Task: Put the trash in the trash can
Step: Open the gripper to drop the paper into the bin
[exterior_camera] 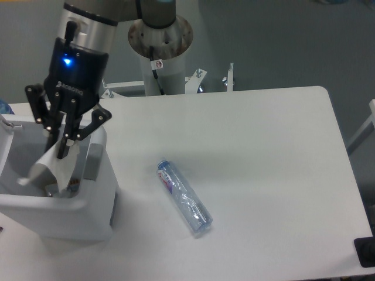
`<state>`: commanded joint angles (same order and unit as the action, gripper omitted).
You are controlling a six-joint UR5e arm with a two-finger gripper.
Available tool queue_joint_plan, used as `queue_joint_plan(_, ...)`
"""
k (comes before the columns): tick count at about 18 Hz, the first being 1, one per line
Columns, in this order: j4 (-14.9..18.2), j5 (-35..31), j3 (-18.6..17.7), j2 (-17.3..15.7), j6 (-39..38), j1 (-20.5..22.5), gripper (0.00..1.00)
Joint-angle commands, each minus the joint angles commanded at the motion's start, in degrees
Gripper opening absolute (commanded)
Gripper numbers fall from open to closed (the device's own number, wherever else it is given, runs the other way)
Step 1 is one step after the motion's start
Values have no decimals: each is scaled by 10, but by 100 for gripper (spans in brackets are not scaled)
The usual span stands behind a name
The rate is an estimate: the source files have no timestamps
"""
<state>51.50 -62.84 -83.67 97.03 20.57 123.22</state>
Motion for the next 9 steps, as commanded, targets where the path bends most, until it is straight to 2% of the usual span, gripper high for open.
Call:
queue_joint_plan(6, -1, -7, 2, 5, -6, 10, 100)
queue_joint_plan(9, 0, -11, -2, 15, -8, 75, 100)
